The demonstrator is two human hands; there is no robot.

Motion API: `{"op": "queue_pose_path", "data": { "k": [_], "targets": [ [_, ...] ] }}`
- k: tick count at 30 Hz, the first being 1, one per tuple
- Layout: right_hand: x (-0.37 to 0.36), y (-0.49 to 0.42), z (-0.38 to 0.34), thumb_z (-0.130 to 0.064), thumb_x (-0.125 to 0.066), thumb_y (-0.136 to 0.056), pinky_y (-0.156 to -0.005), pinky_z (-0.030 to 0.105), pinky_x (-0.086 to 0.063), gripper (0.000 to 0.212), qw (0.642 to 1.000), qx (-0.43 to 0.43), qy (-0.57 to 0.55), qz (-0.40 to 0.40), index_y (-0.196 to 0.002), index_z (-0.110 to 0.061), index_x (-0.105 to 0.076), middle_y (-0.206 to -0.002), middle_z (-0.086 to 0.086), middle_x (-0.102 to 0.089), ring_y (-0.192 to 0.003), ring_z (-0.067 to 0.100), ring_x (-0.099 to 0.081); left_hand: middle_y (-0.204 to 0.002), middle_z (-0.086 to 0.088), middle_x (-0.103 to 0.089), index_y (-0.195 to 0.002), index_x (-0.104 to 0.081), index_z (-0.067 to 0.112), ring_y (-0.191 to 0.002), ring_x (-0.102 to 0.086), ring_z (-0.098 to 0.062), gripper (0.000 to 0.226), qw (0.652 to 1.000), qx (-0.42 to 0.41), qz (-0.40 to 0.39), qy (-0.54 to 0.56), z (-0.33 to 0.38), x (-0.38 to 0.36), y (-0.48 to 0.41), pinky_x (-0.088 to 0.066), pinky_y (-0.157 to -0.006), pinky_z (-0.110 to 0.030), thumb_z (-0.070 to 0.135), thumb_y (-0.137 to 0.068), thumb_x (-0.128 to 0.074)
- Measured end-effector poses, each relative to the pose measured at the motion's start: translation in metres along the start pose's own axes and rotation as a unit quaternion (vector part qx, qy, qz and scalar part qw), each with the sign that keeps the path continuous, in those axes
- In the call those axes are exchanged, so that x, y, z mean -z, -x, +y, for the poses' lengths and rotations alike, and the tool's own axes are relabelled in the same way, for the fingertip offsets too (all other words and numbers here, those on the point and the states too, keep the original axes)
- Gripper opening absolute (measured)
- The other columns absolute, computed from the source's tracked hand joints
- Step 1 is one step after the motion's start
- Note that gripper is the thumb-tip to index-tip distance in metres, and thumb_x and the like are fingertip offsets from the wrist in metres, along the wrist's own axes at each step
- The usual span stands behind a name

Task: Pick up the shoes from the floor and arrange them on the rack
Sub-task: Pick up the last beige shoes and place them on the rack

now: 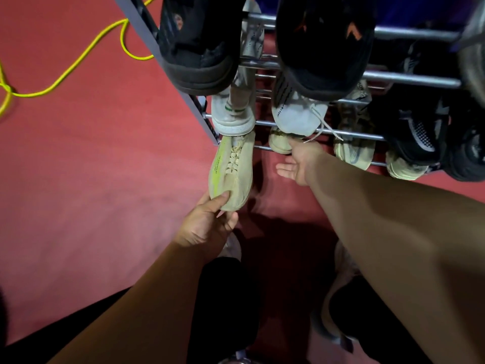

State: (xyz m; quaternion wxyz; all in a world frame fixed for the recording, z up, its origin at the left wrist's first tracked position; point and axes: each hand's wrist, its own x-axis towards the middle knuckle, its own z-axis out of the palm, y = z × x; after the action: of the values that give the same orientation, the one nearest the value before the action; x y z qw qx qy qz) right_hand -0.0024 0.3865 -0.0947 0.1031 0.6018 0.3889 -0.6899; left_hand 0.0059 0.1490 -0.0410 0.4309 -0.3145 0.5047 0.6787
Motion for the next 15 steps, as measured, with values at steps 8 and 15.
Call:
{"op": "queue_pose_path", "data": {
  "k": [8, 15],
  "targets": [
    [-0.004, -0.006, 0.004, -0.02, -0.056, -0.104, -0.059, 0.034, -0.061, 0.03, 0.998, 0.027, -0.049, 0.036, -0.134, -0.019, -0.06, -0.109, 0.008, -0.073, -0.08, 0.022, -0.073, -0.103, 0.002, -0.069, -0.136, -0.059, 0.02, -0.075, -0.064, -0.012, 0.043, 1.0, -0.001, -0.012, -0.027, 0.001, 0.003, -0.004, -0.053, -0.059, -0.019, 0.014, -0.093, -0.064],
    [0.001, -0.004, 0.02, -0.013, -0.053, -0.105, -0.082, 0.039, -0.064, 0.03, 0.996, 0.051, -0.065, 0.043, -0.133, -0.021, -0.055, -0.114, 0.007, -0.073, -0.088, 0.021, -0.075, -0.1, 0.003, -0.07, -0.135, -0.061, 0.021, -0.075, -0.063, -0.012, 0.041, 1.0, -0.003, -0.01, -0.019, -0.002, 0.006, -0.004, -0.051, -0.06, -0.02, 0.013, -0.094, -0.063]
  ]
}}
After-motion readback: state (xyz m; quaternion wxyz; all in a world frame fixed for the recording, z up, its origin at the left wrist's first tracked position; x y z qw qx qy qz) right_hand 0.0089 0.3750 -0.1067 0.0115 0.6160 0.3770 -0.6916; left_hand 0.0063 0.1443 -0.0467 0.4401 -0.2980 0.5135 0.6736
